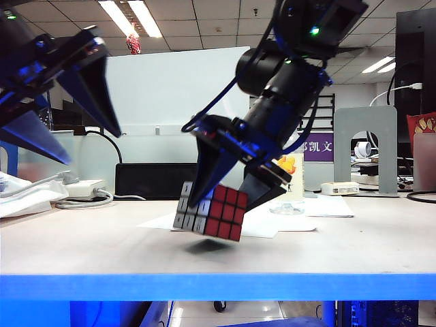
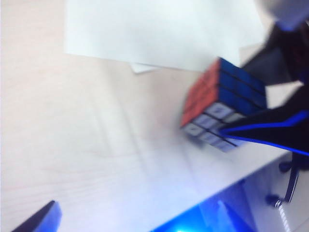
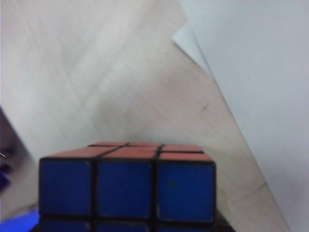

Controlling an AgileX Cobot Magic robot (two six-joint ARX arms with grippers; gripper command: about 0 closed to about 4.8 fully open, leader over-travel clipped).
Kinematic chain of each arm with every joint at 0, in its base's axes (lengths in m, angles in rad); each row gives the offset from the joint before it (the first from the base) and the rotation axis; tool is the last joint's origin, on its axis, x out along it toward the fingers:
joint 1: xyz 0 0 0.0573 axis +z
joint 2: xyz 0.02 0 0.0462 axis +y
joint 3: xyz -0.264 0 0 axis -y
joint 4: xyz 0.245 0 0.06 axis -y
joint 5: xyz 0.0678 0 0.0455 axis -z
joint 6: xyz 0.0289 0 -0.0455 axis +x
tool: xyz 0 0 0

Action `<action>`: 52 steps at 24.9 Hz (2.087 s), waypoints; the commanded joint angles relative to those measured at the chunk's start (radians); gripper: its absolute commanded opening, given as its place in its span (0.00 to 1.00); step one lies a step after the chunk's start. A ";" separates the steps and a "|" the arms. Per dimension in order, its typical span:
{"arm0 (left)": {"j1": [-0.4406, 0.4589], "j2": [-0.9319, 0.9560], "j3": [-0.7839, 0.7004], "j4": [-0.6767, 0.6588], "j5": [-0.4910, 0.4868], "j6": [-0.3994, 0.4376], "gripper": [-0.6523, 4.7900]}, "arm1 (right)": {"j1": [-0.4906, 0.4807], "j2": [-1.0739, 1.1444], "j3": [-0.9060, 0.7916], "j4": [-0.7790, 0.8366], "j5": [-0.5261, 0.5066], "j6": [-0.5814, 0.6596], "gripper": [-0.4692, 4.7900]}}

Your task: Rotate the Rubik's Cube so that the bottom side is facing up.

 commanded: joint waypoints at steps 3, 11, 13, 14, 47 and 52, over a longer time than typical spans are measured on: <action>0.078 -0.006 0.003 0.021 0.063 -0.039 0.91 | -0.015 -0.061 0.008 0.122 -0.099 0.146 0.60; 0.102 -0.006 0.003 0.055 0.116 -0.057 0.91 | -0.026 -0.116 0.008 0.228 -0.228 0.303 0.60; 0.101 -0.007 0.003 0.058 0.118 -0.061 0.91 | -0.033 -0.125 0.008 0.266 -0.285 0.358 0.60; 0.101 -0.007 0.003 0.059 0.119 -0.061 0.91 | -0.037 -0.128 0.008 0.287 -0.317 0.389 0.60; 0.082 -0.345 0.003 0.262 0.134 -0.076 0.91 | -0.181 -0.212 0.007 1.776 -0.074 2.028 0.60; 0.083 -0.371 0.003 0.624 0.274 -0.190 0.91 | -0.158 -0.244 0.008 1.992 0.075 2.113 0.60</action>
